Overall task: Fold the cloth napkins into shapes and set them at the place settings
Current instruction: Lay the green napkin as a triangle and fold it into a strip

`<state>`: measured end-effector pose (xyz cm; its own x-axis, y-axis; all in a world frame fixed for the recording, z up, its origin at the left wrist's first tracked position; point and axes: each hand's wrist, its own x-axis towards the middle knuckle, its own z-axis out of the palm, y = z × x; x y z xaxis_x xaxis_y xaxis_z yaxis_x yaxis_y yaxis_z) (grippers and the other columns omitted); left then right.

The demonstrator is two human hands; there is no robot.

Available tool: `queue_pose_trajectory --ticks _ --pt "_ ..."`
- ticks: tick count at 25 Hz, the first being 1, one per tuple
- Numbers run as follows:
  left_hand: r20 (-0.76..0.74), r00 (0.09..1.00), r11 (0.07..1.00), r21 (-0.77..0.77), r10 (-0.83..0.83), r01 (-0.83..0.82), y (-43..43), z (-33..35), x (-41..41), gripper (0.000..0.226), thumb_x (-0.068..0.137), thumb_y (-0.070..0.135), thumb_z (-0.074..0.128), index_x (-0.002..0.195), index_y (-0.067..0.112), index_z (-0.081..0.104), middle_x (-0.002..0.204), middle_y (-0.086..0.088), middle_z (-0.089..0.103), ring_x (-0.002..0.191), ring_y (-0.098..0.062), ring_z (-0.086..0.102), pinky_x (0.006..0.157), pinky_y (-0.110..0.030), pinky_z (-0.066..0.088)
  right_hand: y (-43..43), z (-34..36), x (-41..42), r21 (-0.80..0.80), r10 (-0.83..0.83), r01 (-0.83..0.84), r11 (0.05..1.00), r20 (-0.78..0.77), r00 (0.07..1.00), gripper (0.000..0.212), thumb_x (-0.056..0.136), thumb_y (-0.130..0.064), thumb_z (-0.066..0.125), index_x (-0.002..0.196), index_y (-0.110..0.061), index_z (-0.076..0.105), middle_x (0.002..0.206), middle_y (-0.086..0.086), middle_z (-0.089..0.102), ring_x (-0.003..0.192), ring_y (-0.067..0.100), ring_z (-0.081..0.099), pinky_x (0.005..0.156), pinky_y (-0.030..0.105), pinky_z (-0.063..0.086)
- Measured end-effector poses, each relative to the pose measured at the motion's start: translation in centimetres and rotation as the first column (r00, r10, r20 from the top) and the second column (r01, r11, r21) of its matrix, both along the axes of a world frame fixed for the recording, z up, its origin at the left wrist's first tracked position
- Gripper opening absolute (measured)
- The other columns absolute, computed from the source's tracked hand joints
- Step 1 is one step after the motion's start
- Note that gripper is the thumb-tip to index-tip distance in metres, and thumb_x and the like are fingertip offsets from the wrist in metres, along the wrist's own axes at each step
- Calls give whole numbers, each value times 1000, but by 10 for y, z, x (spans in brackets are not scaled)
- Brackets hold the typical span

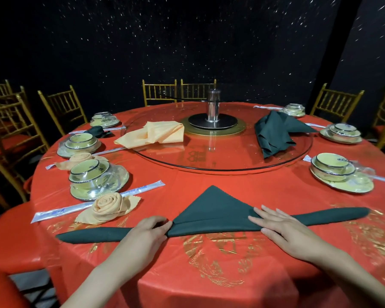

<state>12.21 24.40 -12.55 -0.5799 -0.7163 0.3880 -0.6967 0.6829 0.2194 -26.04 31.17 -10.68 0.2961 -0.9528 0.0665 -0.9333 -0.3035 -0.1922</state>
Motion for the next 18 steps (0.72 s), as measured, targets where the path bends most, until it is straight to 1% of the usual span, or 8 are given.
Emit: queue_pose_trajectory --ticks 2,4,6,7,9,11,13,18 --pt "-8 1000 1000 0 -21 21 1 0 -9 36 87 32 49 116 19 66 101 8 57 86 -17 59 74 -27 53 2 -1 -9 -27 -19 19 999 0 1000 69 70 -83 -14 129 -62 17 146 -28 5 134 -17 -10 107 8 -11" --pt "1 999 999 -6 -38 38 -1 2 -14 35 89 32 45 114 20 66 95 12 51 78 -14 56 65 -27 52 6 -1 -20 -69 -63 62 996 -18 998 56 79 -79 3 130 -59 17 146 -25 10 136 -14 -2 106 6 -9" --pt "9 999 999 -23 -44 44 -2 4 -11 33 88 30 45 113 22 66 93 14 49 77 -10 53 66 -21 48 12 0 -32 -88 -118 118 989 5 993 37 93 -59 29 129 -57 20 146 -21 22 139 -7 11 106 5 -4" --pt "9 999 999 -28 -41 41 -1 6 -7 34 88 31 44 112 23 65 93 14 50 78 -7 51 68 -17 45 15 1 -37 -107 -132 136 985 43 990 35 95 -55 33 128 -60 24 144 -20 28 139 -4 18 107 4 0" --pt "11 1000 998 -48 -28 29 3 10 7 33 88 31 44 113 26 65 95 15 53 80 -5 49 68 -18 46 18 -2 -37 -158 -112 125 980 88 990 35 92 -65 25 126 -68 28 137 -18 42 133 -6 28 106 2 10" --pt "39 999 997 -73 -10 13 5 13 27 32 89 28 47 115 25 66 98 12 55 81 -9 51 68 -22 49 16 -7 -25 -218 -43 59 974 76 996 39 93 -65 20 132 -65 26 131 -18 51 128 -6 35 103 5 22" --pt "55 998 996 -89 30 -25 2 16 48 34 90 30 44 115 25 66 99 9 56 83 -13 53 72 -24 48 12 -11 -10 -212 0 15 977 73 997 41 94 -63 22 135 -62 27 130 -21 52 124 -4 43 100 12 30" --pt "86 993 996 -55 79 -75 3 21 73 38 87 31 43 116 22 65 99 6 58 88 -12 51 78 -23 43 4 -14 9 -193 63 -48 980 74 995 42 95 -61 21 136 -57 29 128 -24 52 124 -6 41 98 9 25"
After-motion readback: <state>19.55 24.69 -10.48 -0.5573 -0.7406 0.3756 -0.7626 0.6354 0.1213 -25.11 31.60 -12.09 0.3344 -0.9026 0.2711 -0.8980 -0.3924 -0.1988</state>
